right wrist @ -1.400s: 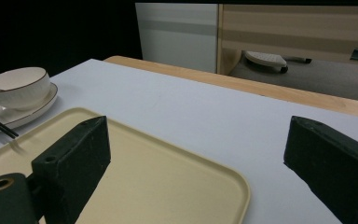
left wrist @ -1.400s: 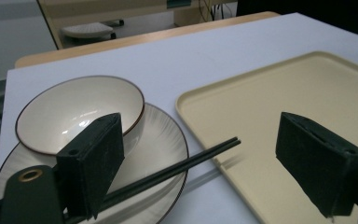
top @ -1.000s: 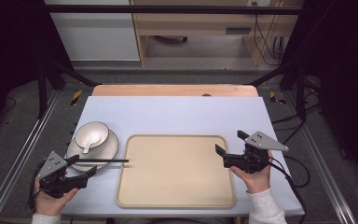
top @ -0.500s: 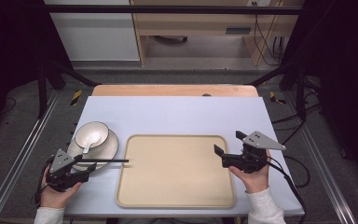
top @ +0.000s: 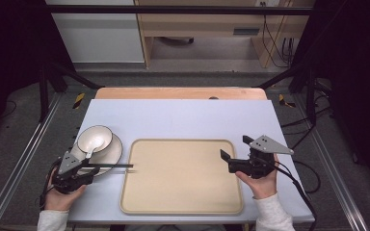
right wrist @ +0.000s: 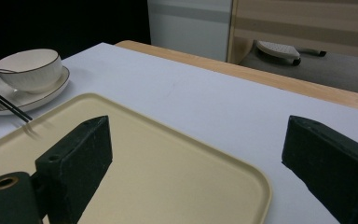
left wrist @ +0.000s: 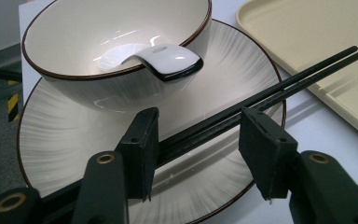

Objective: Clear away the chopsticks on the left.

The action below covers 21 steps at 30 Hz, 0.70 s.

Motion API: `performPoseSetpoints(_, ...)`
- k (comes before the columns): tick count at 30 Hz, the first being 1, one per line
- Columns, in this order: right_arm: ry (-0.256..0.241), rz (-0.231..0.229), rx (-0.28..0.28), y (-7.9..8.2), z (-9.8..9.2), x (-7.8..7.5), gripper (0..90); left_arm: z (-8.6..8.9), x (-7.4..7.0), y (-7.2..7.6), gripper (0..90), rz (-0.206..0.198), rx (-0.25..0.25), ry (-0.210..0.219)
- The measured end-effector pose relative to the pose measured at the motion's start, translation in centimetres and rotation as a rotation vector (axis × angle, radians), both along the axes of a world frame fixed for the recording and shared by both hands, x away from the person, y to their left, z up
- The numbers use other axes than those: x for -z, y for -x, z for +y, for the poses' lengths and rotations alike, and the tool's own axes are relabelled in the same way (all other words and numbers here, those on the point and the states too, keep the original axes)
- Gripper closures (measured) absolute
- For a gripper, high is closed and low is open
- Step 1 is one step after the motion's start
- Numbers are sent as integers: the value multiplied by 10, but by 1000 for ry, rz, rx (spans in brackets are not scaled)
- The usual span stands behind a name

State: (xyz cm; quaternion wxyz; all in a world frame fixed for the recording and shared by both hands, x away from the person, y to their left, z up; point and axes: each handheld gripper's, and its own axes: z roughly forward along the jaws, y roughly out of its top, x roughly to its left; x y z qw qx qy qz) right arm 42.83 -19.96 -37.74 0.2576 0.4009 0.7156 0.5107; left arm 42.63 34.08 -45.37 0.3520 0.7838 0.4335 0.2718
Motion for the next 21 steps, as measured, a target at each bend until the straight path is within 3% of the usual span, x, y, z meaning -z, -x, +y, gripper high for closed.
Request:
performPoseSetpoints(9, -2, -6, 0, 0, -1, -1, 84, -2, 1, 2, 510, 9, -3, -32)
performPoseSetpoints(21, 2, 0, 3, 0, -1, 0, 81, -2, 1, 1, 601, 34, 2, -21)
